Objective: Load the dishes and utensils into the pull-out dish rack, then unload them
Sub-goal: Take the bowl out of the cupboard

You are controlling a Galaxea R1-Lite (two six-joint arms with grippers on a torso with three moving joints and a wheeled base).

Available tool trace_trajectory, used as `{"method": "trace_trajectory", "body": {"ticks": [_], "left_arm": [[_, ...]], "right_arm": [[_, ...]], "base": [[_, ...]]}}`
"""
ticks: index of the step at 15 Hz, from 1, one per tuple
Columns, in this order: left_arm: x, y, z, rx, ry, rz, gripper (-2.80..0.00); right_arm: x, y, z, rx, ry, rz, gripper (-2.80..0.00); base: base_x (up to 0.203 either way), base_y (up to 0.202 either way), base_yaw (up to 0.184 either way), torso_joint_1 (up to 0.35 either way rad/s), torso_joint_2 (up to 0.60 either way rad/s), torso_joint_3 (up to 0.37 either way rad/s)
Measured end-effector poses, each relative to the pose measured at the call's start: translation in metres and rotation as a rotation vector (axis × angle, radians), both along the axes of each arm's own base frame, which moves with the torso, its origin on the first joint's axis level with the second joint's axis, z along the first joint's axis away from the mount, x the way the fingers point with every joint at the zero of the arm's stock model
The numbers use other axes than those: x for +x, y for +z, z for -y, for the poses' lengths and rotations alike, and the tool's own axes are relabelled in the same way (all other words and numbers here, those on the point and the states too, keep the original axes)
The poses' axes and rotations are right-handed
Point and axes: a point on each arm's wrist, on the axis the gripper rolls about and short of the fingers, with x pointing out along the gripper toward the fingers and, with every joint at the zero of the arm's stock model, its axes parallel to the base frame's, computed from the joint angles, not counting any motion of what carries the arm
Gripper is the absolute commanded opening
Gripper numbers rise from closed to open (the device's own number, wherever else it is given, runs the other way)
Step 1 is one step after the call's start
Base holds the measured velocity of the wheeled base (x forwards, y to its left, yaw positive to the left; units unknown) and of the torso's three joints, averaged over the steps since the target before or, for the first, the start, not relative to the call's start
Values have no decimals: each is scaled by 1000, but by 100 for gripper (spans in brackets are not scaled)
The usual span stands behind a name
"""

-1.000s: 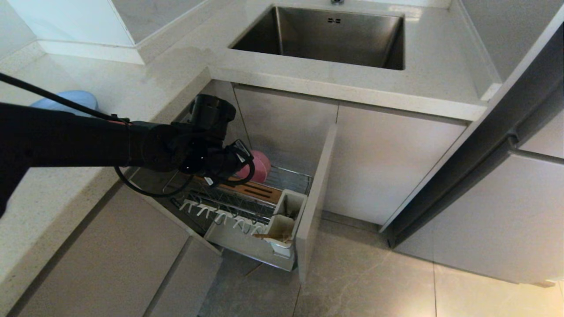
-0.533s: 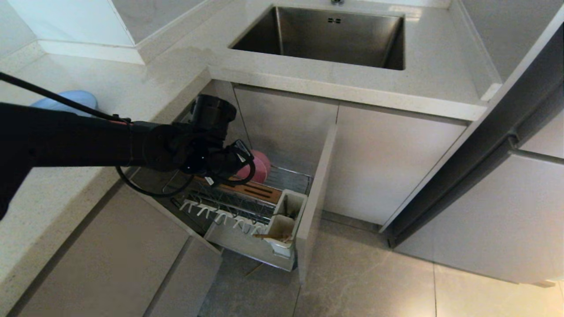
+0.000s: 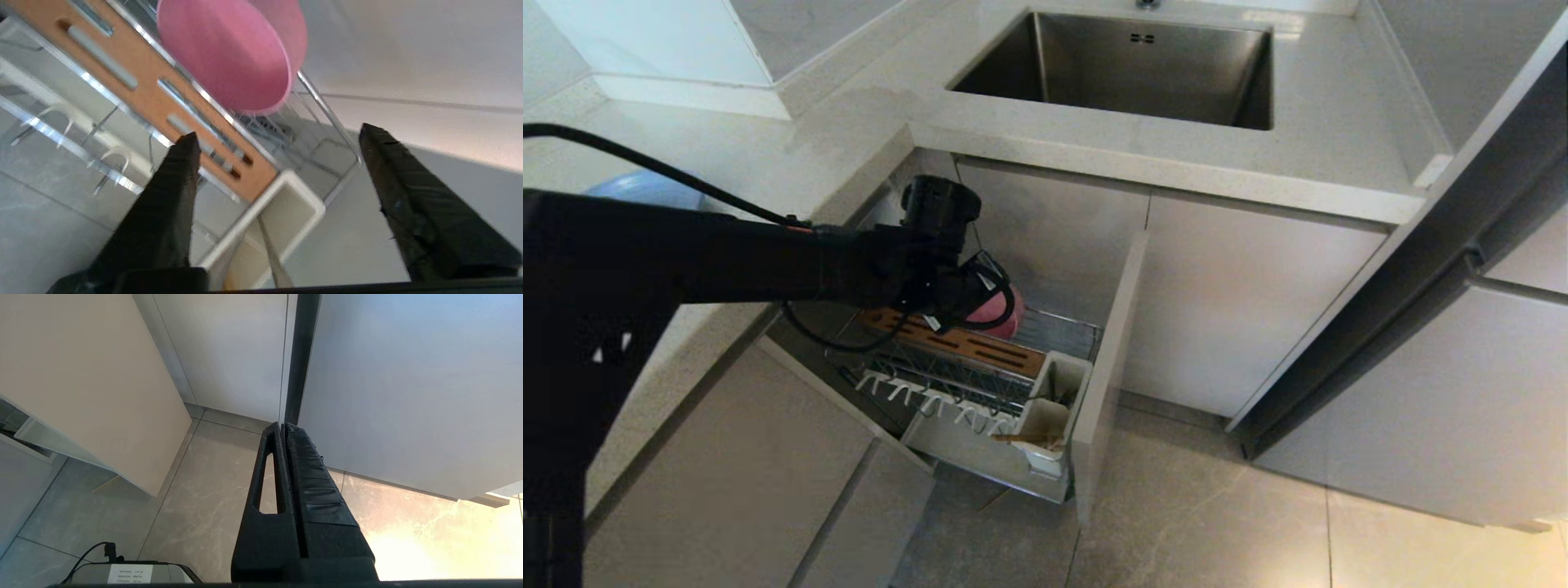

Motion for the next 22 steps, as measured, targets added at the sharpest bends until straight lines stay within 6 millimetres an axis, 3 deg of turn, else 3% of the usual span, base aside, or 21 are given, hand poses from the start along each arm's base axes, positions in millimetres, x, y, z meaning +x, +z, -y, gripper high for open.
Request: {"method": "trace_trajectory", "body": {"ticks": [12, 22], "left_arm": [[59, -36, 4, 49, 5, 50, 0], [76, -47, -2, 83, -3, 89, 0]], "right_arm": [[0, 0, 0, 0, 0, 0, -280], [0, 0, 0, 0, 0, 0, -280]], "base": [[0, 0, 0, 0, 0, 0], [0, 0, 0, 0, 0, 0]]}}
